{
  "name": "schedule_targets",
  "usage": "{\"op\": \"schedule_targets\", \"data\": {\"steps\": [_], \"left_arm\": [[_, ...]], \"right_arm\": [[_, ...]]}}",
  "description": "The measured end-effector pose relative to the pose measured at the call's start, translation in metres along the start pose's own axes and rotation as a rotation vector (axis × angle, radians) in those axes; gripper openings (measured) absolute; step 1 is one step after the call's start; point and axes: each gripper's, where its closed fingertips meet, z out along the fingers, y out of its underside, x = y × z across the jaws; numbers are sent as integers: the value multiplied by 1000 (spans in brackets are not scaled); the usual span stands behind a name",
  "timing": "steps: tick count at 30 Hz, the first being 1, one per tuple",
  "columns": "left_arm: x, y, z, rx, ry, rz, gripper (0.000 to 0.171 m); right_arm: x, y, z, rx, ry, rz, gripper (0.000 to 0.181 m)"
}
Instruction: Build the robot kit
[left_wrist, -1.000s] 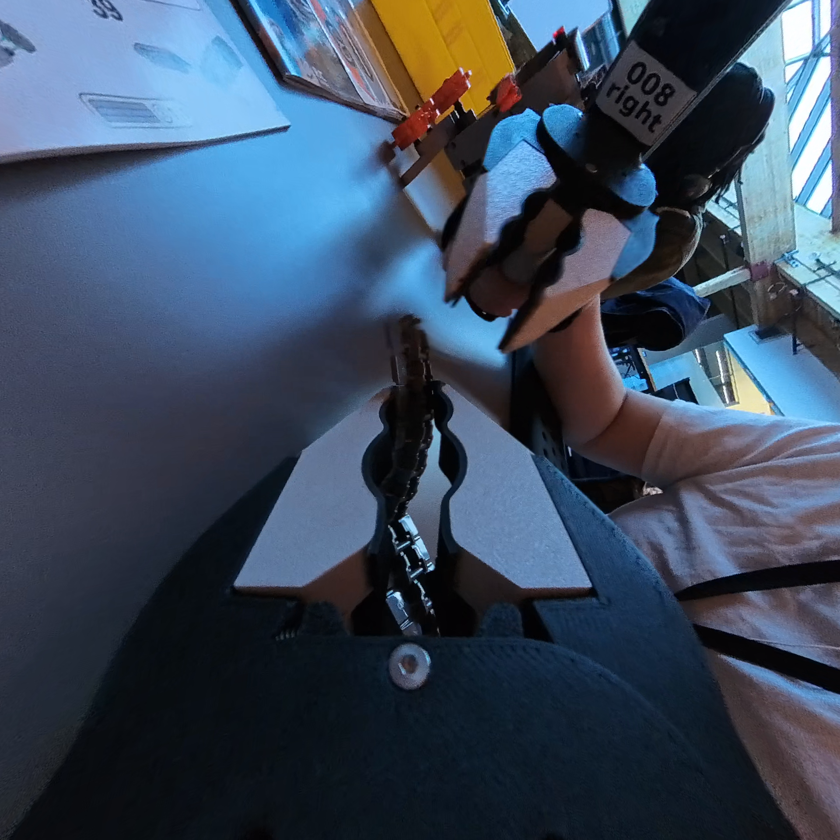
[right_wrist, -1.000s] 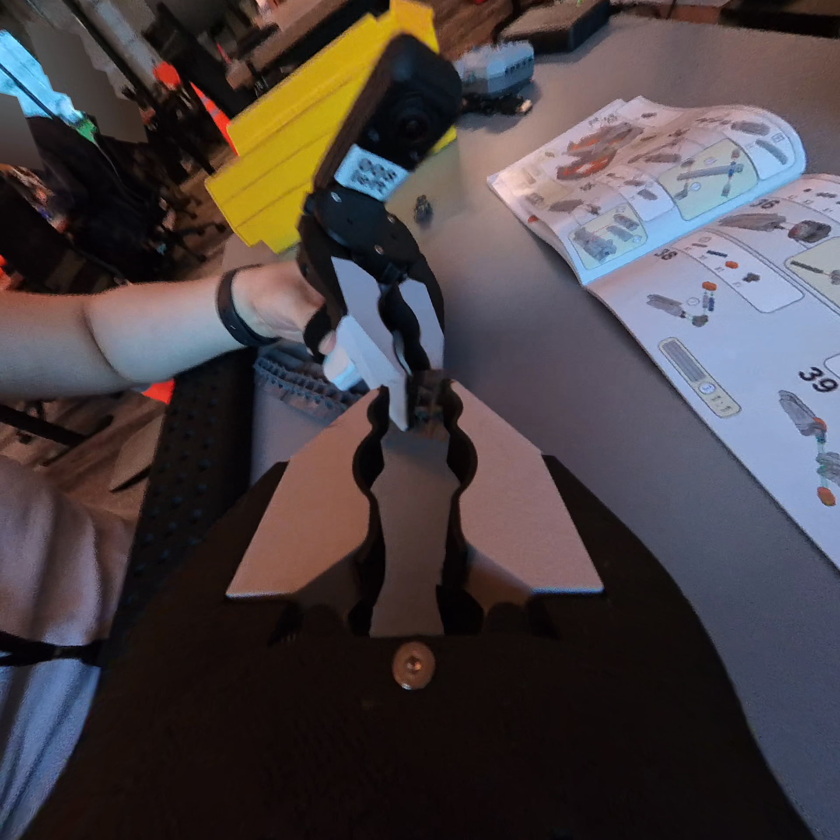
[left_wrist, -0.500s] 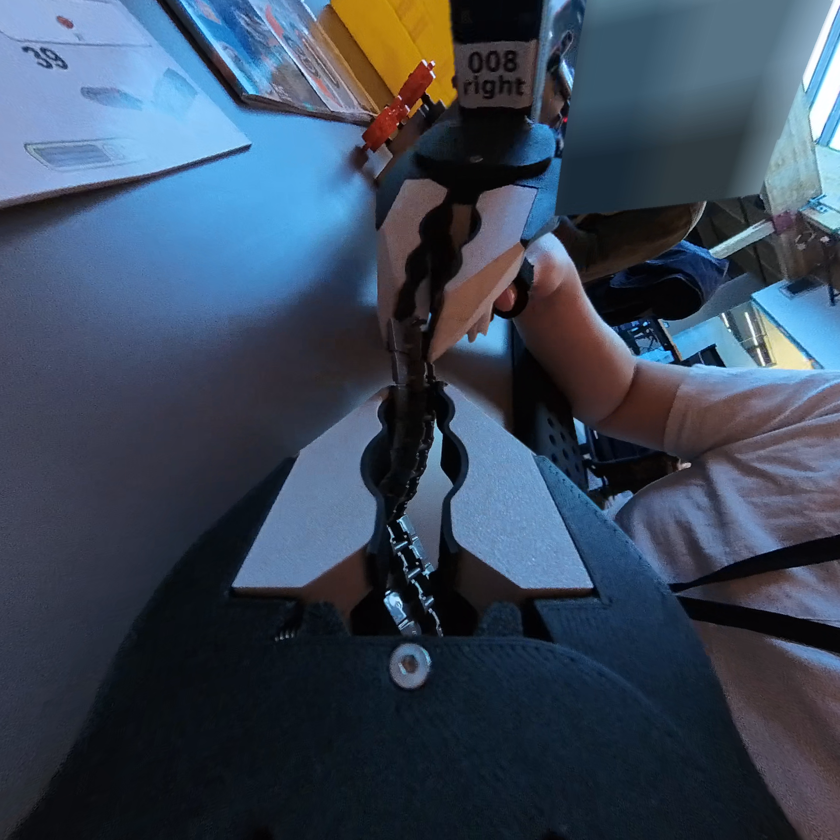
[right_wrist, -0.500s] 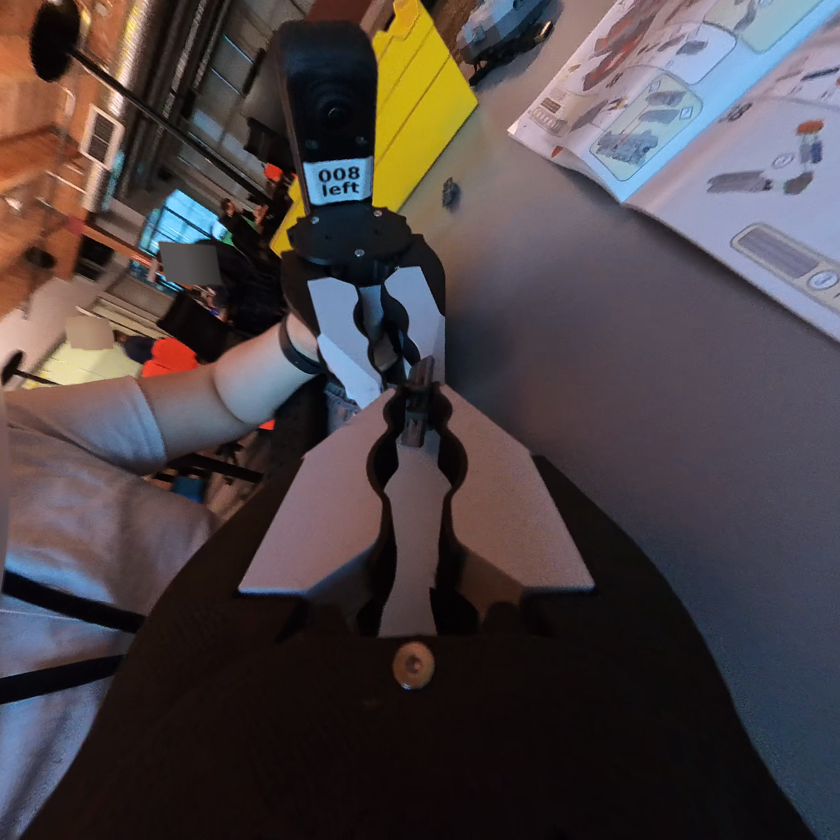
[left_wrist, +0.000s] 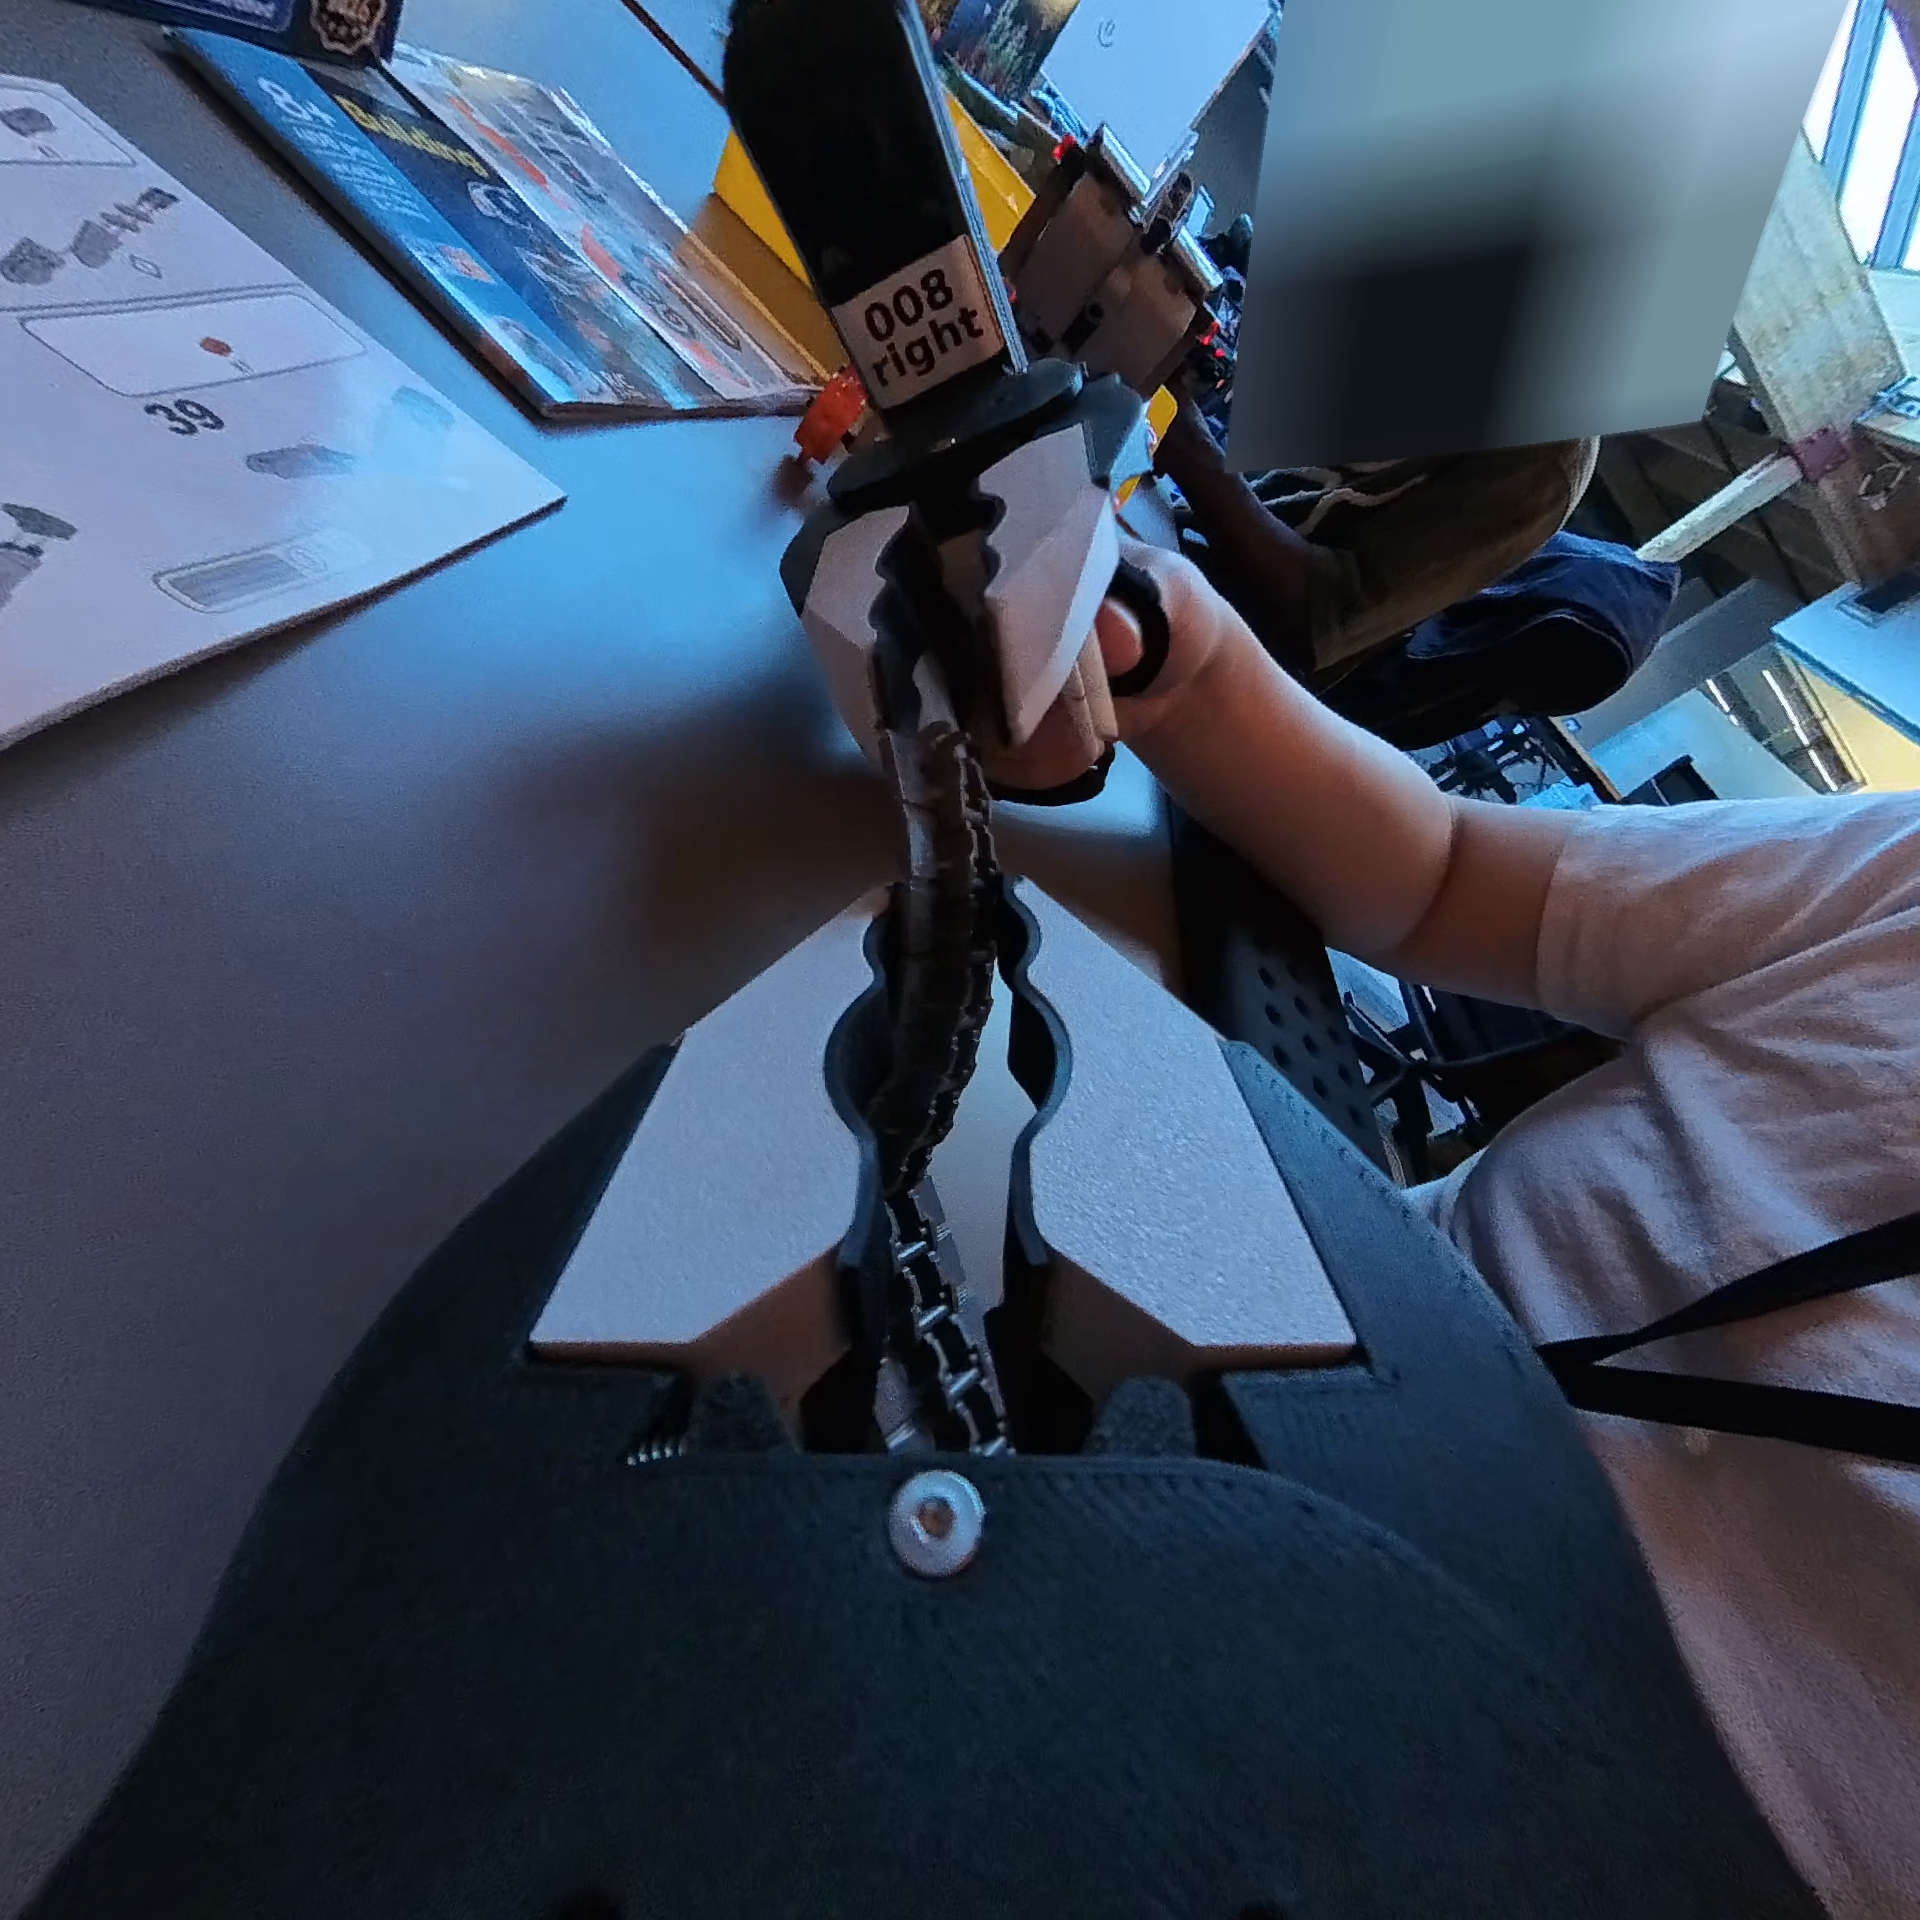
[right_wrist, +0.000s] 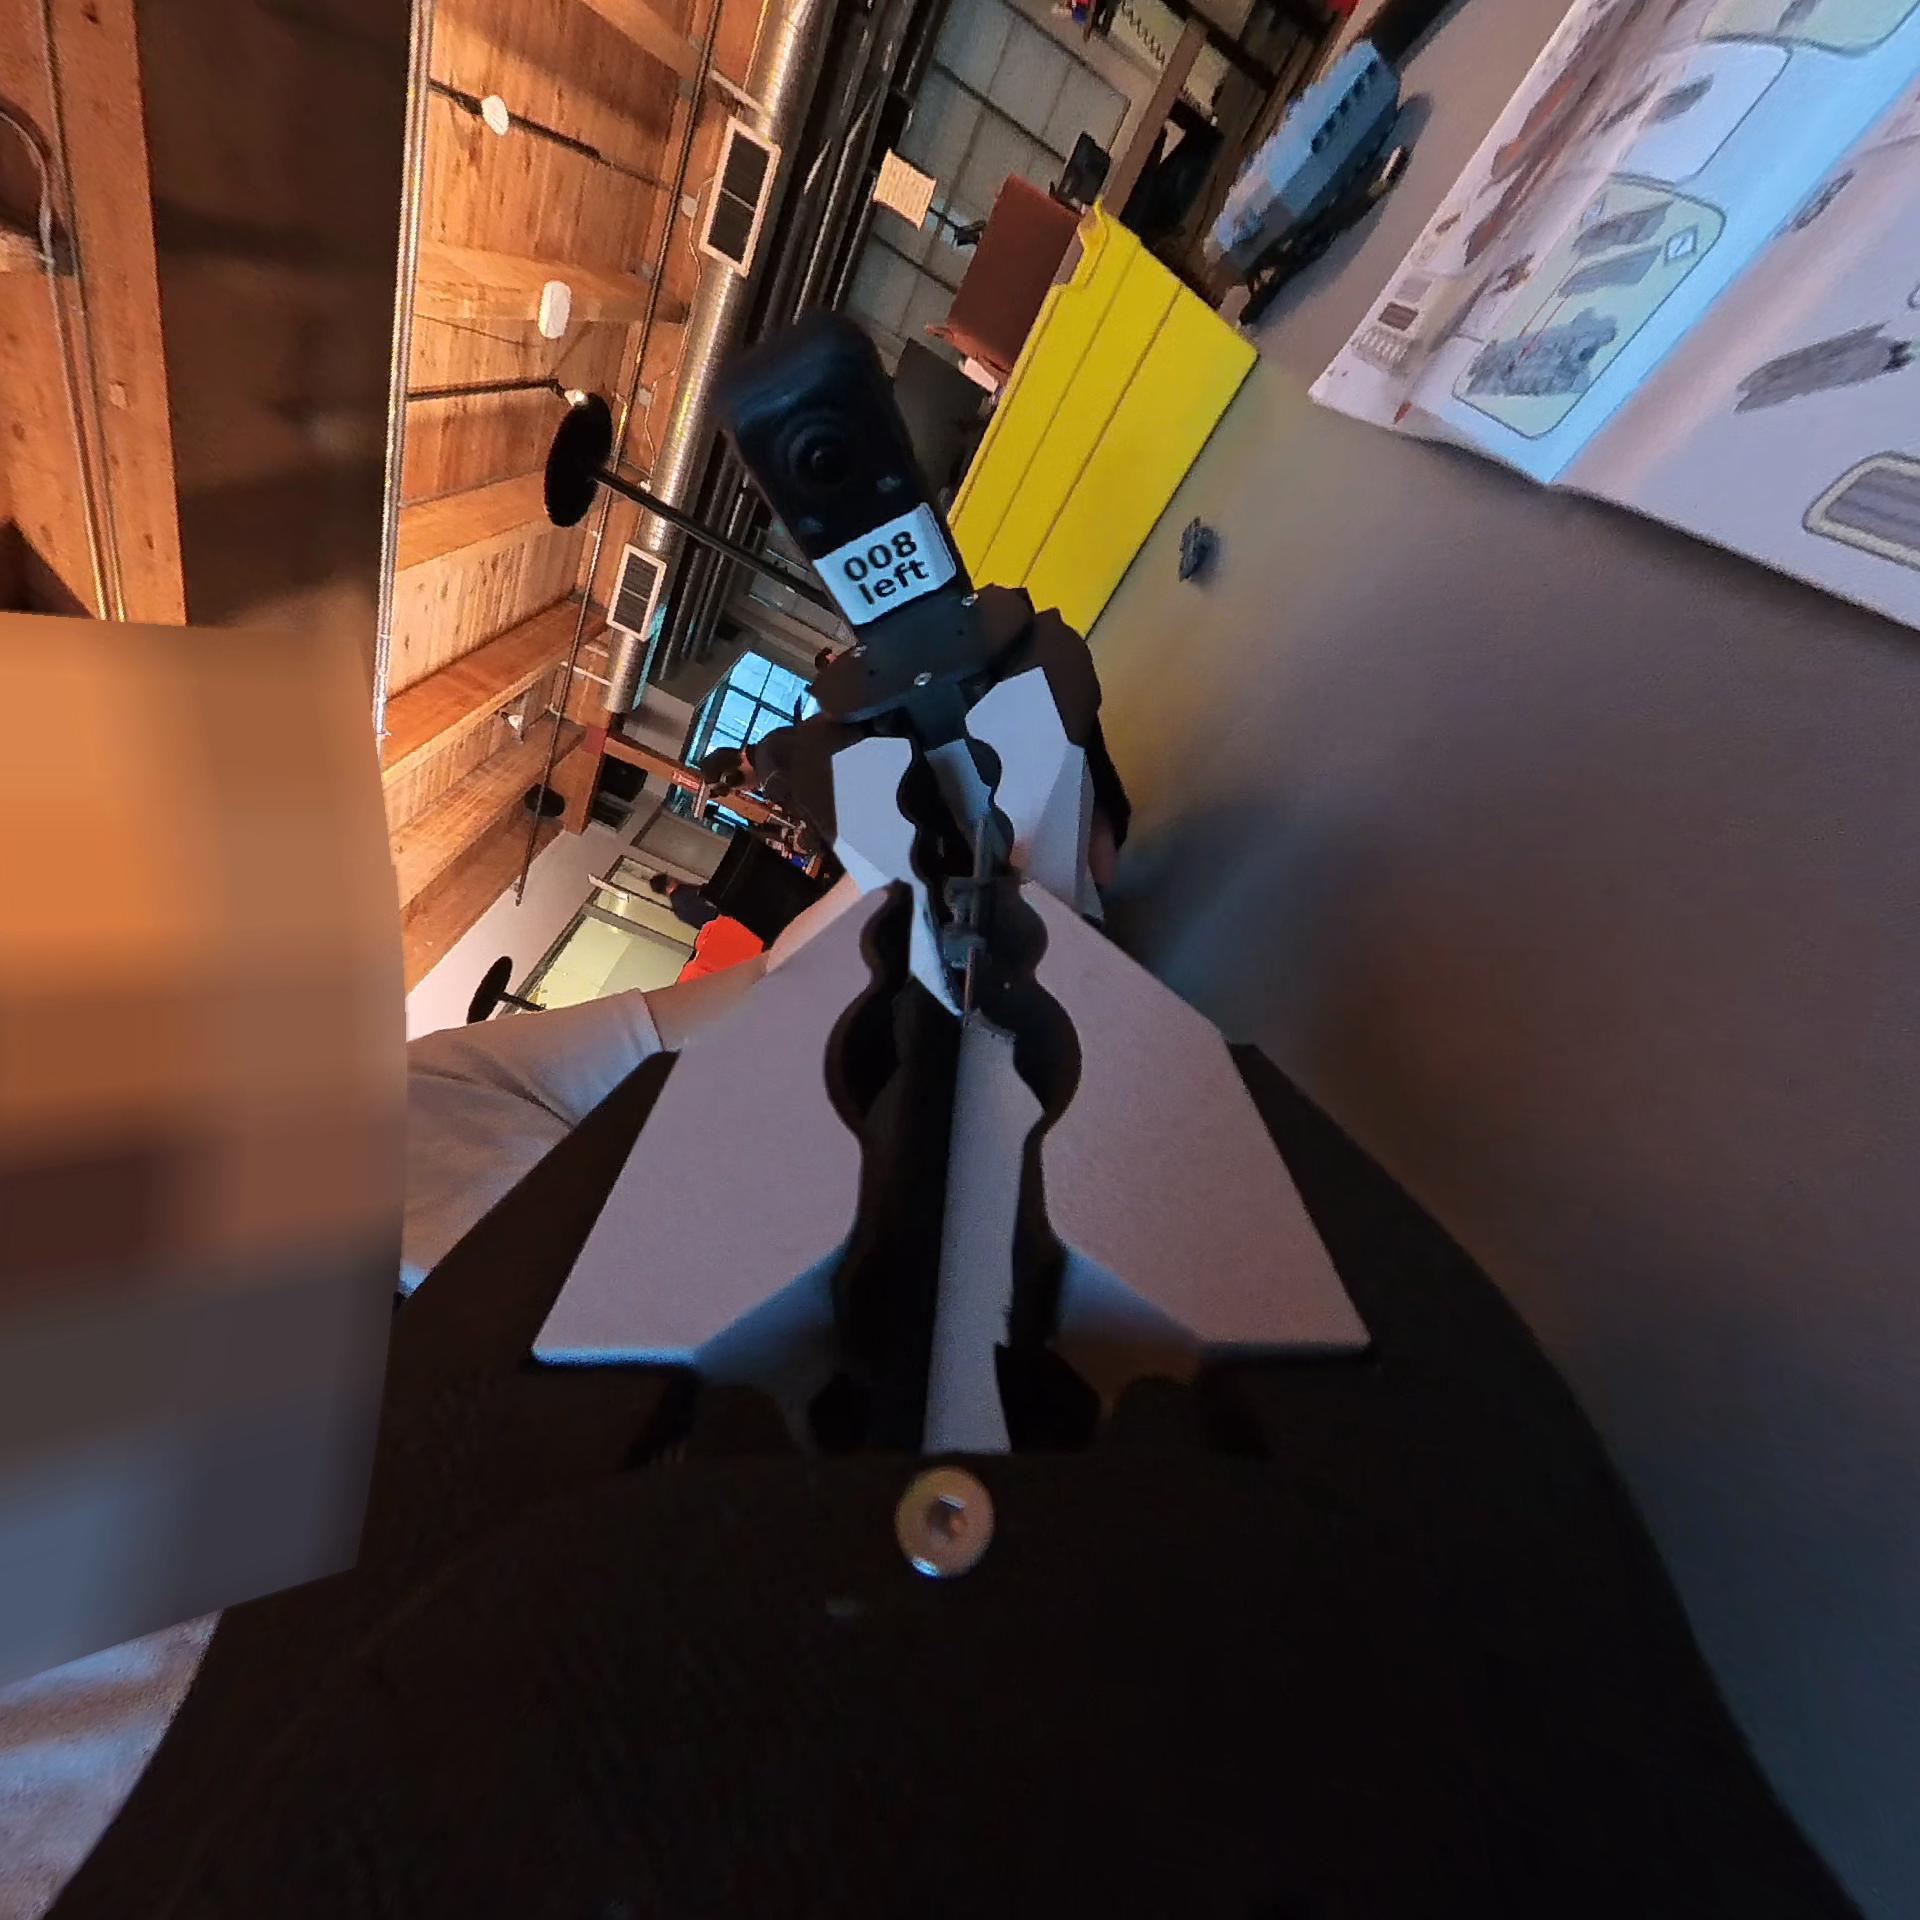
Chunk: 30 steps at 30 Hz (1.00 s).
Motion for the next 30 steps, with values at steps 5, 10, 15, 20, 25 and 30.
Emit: {"op": "schedule_targets", "data": {"steps": [5, 10, 15, 20, 25, 30], "left_arm": [[-5, 4, 2, -26, -35, 6, 14], [-6, 8, 6, -57, -57, 33, 14], [-4, 4, 2, -22, -22, -2, 14], [2, 1, 0, -3, -2, 26, 14], [4, -4, -6, 17, 41, -40, 25], [6, -6, -9, 21, 41, -6, 23]], "right_arm": [[5, 10, 8, -72, 53, -62, 19], [12, 15, 11, -104, 130, -68, 7], [4, 21, 9, -145, 126, -189, 19], [3, 21, 7, -160, 128, -204, 7], [-5, 17, 12, -140, 140, -335, 7], [-9, 14, 14, -118, 162, -389, 7]]}}
